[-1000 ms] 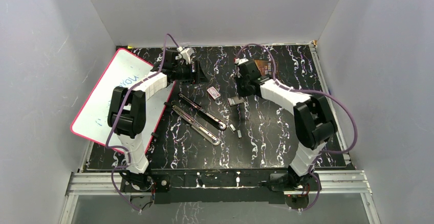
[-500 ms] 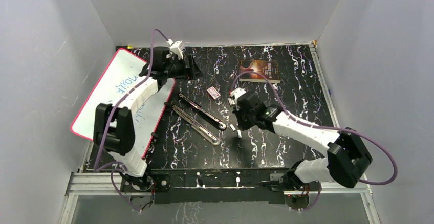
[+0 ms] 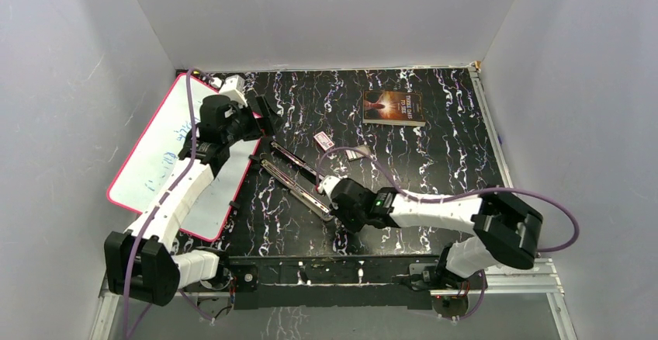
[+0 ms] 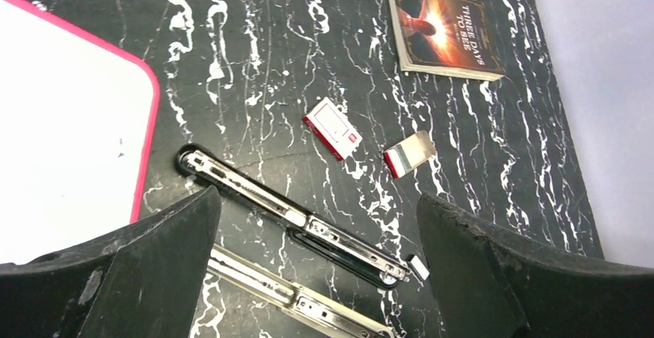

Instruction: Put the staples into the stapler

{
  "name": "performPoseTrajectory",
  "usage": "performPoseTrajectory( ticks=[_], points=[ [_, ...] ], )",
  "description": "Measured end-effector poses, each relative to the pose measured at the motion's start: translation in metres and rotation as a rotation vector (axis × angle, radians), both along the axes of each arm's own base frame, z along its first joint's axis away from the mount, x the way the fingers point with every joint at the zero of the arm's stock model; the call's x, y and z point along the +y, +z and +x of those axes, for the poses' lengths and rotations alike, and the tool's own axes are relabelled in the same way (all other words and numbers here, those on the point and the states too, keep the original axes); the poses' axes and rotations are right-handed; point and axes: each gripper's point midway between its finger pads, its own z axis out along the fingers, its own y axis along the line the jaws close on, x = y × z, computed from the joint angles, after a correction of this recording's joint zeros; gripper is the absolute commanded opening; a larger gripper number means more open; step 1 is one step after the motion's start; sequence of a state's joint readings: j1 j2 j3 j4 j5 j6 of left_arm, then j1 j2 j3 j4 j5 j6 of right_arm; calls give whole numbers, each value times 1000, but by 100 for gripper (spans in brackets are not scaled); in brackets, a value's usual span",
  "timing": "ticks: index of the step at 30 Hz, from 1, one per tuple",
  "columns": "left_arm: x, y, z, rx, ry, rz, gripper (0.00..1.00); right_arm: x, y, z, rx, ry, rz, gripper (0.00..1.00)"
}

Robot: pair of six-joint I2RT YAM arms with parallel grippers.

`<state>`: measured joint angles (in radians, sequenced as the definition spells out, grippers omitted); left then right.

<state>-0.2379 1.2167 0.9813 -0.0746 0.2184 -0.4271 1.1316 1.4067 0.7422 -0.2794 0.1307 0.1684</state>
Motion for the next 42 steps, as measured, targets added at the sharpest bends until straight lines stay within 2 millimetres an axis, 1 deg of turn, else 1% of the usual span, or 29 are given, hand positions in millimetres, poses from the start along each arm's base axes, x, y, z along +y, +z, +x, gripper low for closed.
performPoseTrajectory(
  ticks=[3, 6, 8, 11, 13, 17, 22, 27, 32, 37, 42],
  points=[
    [7, 0, -6, -6, 25, 12, 98, 2, -15, -5, 7, 34, -44, 1],
    [10, -5, -13, 5, 31, 24, 98, 14, -12, -2, -6, 46, -27, 9],
    [11, -9, -16, 16, 32, 30, 98, 18, -11, 0, -11, 52, -20, 15],
    [12, -15, -19, 30, 31, 36, 98, 21, -9, 0, -17, 58, -15, 21],
    [13, -18, -21, 36, 30, 38, 98, 22, -8, 1, -20, 58, -13, 23],
    [13, -24, -24, 48, 27, 42, 98, 20, -1, 3, -37, 48, -3, 23],
    [12, -24, -24, 48, 18, 37, 98, 18, 12, 7, -71, 23, 18, 22],
    [10, -29, -26, 57, 9, 35, 98, 12, 10, 13, -73, -1, -1, 22],
    [9, -29, -27, 58, 2, 31, 98, 5, 2, 18, -54, -22, -27, 22],
    [7, -28, -28, 58, -9, 25, 98, 4, 0, 18, -32, -24, -27, 22],
    [5, -27, -28, 54, -21, 18, 98, 6, -1, 14, -9, -15, -18, 24]
  ],
)
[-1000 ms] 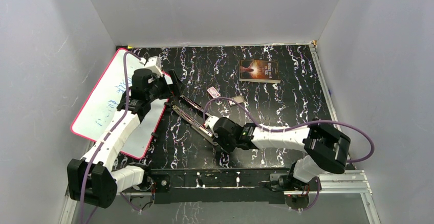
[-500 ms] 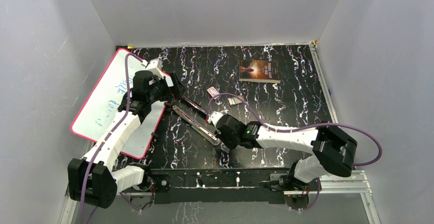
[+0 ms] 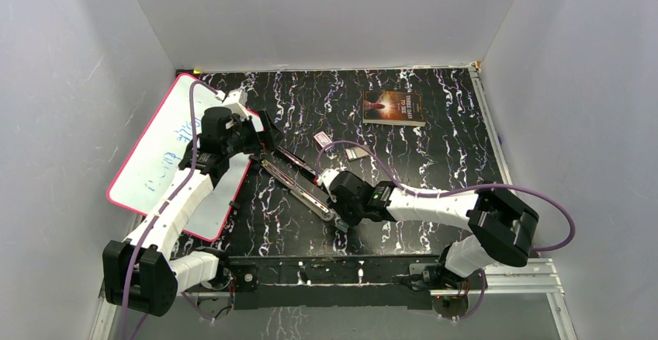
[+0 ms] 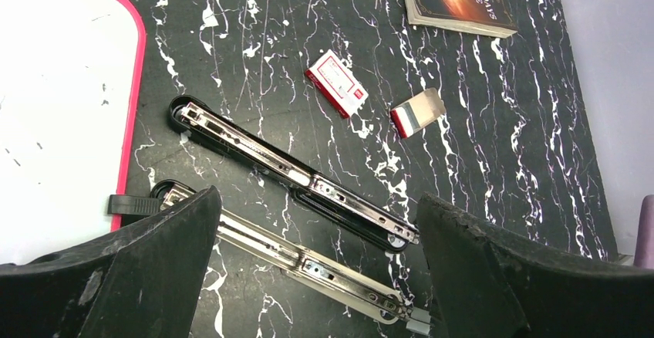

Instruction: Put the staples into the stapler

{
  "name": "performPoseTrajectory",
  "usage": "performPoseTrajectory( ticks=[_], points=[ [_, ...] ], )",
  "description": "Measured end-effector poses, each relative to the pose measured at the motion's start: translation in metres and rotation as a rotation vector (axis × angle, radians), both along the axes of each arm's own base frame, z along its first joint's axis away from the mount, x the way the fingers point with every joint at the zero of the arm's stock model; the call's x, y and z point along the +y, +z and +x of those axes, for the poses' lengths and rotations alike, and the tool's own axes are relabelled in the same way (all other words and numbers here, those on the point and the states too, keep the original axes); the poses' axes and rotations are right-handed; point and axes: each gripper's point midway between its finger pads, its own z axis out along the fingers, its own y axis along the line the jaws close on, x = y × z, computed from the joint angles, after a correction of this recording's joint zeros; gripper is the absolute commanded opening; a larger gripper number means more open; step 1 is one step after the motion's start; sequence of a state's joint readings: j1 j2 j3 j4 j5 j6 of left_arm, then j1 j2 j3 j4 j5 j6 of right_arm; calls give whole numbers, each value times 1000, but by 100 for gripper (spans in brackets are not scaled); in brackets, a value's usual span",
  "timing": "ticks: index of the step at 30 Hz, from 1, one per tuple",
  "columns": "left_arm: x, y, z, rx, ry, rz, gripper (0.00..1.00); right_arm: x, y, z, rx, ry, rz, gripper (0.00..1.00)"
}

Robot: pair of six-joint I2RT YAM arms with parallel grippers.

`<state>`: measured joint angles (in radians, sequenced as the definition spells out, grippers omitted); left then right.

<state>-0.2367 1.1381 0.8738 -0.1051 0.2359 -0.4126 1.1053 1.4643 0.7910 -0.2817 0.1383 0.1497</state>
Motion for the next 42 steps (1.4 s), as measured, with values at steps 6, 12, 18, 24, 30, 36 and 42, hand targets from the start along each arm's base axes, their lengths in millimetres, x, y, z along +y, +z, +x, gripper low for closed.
performPoseTrajectory(
  ticks=[6, 12, 18, 24, 30, 36, 42],
  points=[
    [-3, -5, -3, 11, -15, -12, 98, 2, -1, -4, 21, 5, 10, 26],
    [-5, -4, -3, 9, -23, -19, 98, 1, -4, -4, 28, 0, 0, 25],
    [-5, -3, -3, 7, -27, -22, 98, -1, -11, -4, 38, -10, -20, 24],
    [-5, -3, -3, 6, -27, -22, 98, -3, -15, -3, 43, -26, -30, 8],
    [-6, -4, -3, 7, -29, -23, 98, -5, -15, 0, 45, -50, -29, 0],
    [-8, -3, -3, 5, -40, -30, 98, -13, -14, 14, 34, -120, -32, 0],
    [-17, 0, -2, -6, -81, -61, 96, -29, -13, 25, 42, -199, -13, 0]
  ],
)
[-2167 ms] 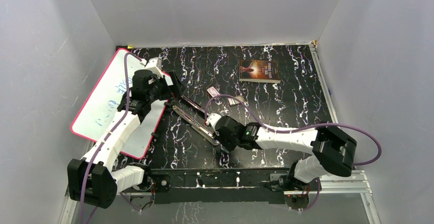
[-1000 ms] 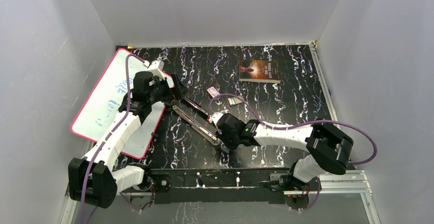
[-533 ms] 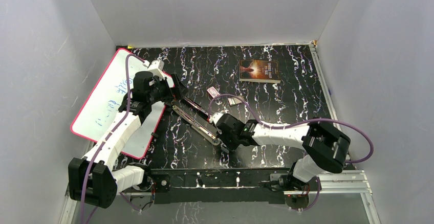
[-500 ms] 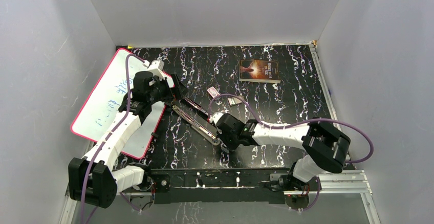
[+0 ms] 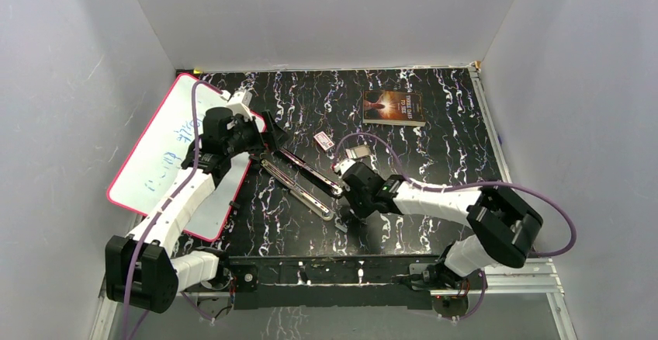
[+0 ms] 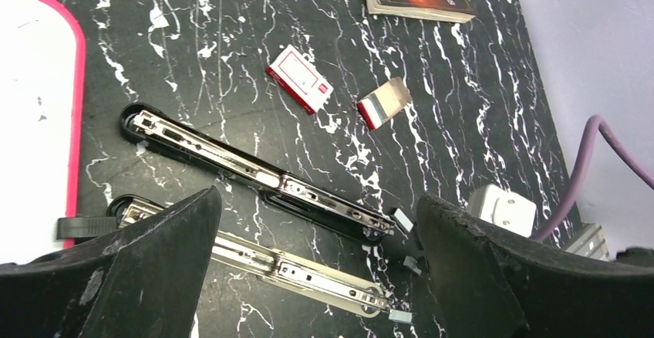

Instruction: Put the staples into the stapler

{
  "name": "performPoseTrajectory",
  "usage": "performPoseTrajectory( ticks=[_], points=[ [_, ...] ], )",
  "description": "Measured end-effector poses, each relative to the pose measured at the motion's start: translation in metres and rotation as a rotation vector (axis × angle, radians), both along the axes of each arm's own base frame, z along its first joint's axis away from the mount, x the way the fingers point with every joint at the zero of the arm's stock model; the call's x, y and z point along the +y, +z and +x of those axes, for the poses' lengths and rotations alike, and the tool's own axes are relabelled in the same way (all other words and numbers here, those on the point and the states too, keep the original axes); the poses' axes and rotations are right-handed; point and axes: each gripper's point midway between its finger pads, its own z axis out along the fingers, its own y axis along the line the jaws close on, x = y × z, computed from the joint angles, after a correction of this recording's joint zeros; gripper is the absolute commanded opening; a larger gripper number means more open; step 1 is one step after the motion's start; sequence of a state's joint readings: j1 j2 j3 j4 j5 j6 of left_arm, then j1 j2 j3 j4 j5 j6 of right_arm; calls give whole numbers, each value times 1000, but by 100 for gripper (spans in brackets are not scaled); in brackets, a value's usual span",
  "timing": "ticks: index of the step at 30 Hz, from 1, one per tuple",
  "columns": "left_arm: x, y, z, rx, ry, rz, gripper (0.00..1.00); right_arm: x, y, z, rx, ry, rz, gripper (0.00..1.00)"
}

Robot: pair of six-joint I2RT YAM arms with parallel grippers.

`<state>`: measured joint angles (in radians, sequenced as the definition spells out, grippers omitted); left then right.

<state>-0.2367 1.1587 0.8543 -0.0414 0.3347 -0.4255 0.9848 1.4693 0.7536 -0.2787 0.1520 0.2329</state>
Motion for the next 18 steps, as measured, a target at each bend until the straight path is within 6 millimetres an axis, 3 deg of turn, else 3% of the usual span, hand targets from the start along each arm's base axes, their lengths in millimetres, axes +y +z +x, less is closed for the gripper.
performPoseTrajectory(
  ticks=[6, 16, 18],
  points=[
    [-10, -5, -6, 3, -49, -48, 92, -12, 1, 7, 37, -88, 71, 0],
    [-19, -38, -33, 50, -87, -137, 93, -6, 28, 18, 40, -177, 281, 0],
    [-20, -37, -36, 38, -93, -153, 93, -6, 31, 19, 34, -185, 299, 7]
  ],
)
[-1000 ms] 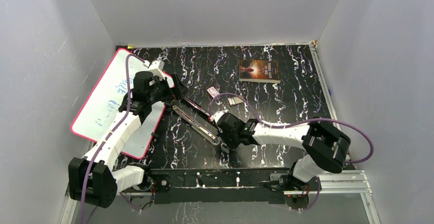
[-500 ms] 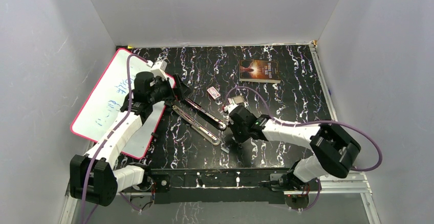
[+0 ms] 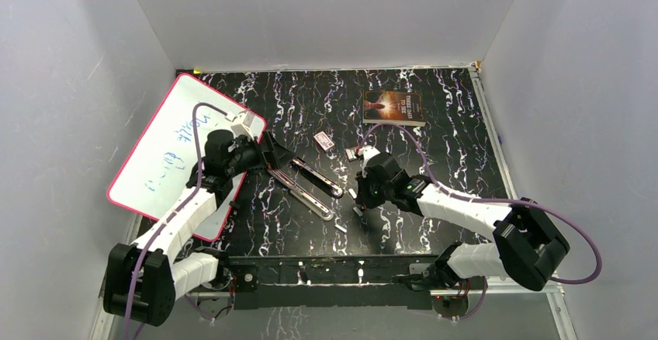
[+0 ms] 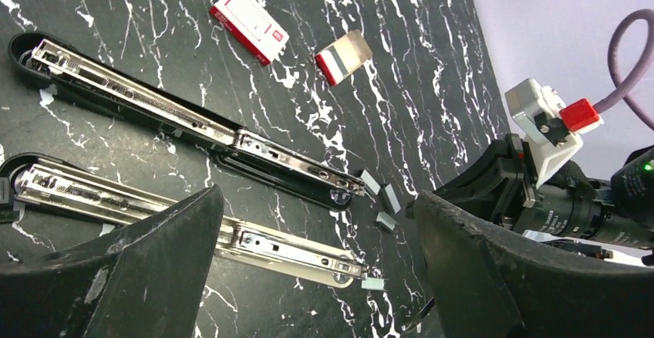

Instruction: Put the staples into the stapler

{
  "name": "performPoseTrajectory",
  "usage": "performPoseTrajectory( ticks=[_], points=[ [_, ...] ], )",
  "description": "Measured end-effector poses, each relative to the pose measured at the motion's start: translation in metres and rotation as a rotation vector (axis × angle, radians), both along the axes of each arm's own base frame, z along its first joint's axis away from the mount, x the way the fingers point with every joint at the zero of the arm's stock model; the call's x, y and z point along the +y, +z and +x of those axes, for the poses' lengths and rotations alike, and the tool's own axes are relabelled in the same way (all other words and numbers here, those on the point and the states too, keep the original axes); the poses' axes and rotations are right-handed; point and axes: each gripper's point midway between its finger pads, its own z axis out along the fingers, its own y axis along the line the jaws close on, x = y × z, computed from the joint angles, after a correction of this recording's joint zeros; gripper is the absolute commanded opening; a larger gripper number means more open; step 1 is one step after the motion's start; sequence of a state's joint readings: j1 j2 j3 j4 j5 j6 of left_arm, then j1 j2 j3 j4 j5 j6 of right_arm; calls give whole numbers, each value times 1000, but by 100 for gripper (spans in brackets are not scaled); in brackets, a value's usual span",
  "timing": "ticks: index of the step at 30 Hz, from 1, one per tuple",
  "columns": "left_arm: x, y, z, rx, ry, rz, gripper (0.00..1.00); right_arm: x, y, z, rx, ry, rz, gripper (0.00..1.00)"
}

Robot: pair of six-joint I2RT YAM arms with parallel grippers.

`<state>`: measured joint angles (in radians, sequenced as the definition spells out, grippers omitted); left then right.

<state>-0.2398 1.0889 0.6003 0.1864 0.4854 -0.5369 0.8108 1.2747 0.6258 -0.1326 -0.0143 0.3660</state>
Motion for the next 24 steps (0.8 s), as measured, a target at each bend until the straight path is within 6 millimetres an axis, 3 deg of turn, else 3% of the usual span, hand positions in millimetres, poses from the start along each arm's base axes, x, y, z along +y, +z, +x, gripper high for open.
performPoseTrajectory(
  ticks=[3, 7, 17, 24],
  points=[
    [-1, 9, 1, -34, -1, -15, 93, 1, 2, 0, -2, 4, 8, 24],
    [-2, 16, 3, -69, -2, -23, 93, 1, 0, -5, 6, 40, 0, 33],
    [-3, 16, 2, -67, -8, -24, 93, 2, -16, -17, 36, 121, -69, 41],
    [-3, 14, 1, -63, -16, -18, 93, 6, -16, -3, 6, 118, -106, 44]
  ],
)
